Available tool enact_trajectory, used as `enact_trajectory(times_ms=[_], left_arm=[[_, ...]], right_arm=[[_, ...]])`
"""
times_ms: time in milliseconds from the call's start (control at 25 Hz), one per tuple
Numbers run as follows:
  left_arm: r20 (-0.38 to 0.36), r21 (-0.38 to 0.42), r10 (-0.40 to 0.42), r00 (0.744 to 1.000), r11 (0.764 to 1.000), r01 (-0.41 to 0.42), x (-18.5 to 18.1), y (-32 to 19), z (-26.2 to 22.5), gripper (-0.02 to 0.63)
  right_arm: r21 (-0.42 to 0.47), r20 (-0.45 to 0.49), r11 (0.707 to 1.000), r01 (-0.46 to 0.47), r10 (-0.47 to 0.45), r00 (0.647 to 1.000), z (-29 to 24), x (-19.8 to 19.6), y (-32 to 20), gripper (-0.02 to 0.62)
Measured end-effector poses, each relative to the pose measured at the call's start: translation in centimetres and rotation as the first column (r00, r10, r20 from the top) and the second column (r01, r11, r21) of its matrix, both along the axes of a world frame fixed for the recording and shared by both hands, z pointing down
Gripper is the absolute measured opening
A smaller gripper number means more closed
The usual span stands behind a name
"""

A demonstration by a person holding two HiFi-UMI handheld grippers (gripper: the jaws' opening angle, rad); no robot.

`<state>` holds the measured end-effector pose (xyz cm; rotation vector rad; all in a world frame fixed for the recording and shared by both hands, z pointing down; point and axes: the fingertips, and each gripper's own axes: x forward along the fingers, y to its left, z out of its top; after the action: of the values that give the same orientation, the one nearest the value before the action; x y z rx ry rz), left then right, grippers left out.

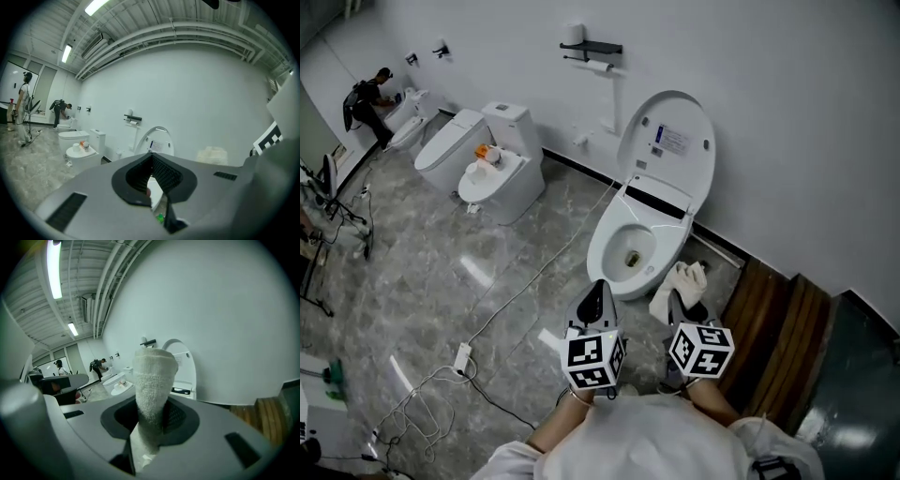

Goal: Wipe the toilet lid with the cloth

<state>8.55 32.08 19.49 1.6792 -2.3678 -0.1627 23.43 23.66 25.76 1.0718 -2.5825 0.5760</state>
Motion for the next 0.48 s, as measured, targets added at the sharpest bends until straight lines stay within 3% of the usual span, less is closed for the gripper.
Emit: enact_trajectory(times_ms=[240, 480], left_arm=[[0.003, 0.007, 0.126, 0.992, 0.992, -0.126, -1.9, -7.5, 1.3, 0.011], [0.027, -0.004, 0.279, 0.96, 0.96, -0.279, -5.1, -16.0, 0.1, 0.011]], right_arm=[[-0.002, -0.003, 0.99, -0.144, 0.144, 0.99, 1.7, 0.1, -4.4, 0.097], [-0.022, -0.002, 0.969, -0.246, 0.246, 0.969, 0.6, -4.6, -9.6, 0.097]])
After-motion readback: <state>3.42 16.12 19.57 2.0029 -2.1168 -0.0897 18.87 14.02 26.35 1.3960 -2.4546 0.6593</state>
